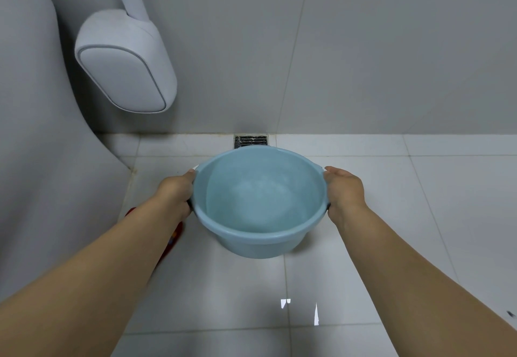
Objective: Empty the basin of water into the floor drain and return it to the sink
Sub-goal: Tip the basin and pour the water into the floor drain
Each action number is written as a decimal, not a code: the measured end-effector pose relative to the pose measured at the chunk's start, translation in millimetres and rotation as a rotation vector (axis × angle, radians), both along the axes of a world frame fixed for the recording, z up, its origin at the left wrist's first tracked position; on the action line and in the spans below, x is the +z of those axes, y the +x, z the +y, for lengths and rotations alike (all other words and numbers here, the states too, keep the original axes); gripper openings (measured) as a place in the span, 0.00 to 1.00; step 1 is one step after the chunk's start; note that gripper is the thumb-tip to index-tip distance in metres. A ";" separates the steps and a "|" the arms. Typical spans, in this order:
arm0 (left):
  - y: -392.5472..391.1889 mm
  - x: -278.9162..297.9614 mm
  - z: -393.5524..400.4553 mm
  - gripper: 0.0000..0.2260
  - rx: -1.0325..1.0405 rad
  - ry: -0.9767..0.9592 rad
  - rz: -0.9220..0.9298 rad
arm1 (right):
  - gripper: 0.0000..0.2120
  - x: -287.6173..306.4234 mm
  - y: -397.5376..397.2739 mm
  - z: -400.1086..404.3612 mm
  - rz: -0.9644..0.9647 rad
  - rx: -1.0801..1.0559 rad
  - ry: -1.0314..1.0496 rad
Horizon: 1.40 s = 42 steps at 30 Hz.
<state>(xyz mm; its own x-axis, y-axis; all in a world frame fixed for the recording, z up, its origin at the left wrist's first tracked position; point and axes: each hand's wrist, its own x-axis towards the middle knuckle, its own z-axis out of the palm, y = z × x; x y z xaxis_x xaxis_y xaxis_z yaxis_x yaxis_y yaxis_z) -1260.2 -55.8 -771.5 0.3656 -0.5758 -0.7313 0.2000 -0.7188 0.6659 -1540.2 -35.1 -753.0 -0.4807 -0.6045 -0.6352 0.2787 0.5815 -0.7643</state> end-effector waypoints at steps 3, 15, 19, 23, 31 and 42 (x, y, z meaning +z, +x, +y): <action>-0.1 -0.5 -0.8 0.11 0.001 -0.007 0.004 | 0.17 -0.1 -0.4 -0.5 -0.001 0.001 -0.001; 5.2 -3.8 -2.9 0.11 -0.008 0.004 0.013 | 0.13 0.4 -0.5 -2.0 -0.027 0.015 -0.011; 4.4 -5.3 -3.0 0.10 -0.007 -0.003 0.024 | 0.15 1.2 0.2 -2.9 -0.019 0.023 -0.010; 6.3 -5.7 -4.4 0.10 -0.005 -0.008 0.040 | 0.14 2.3 1.6 -4.8 -0.019 0.019 -0.010; 6.9 -4.8 -5.6 0.08 -0.023 0.016 0.042 | 0.15 2.6 2.7 -7.4 0.003 0.008 0.000; 6.2 -7.3 -8.0 0.08 -0.022 0.016 0.033 | 0.15 2.3 1.8 -6.4 -0.002 0.007 0.013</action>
<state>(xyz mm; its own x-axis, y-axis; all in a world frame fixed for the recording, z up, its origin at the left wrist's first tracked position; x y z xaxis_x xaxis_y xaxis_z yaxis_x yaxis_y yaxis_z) -1254.0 -63.7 -778.8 0.3286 -0.5711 -0.7523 0.2059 -0.7340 0.6472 -1538.4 -41.4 -750.7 -0.4753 -0.5995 -0.6440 0.2762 0.5932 -0.7561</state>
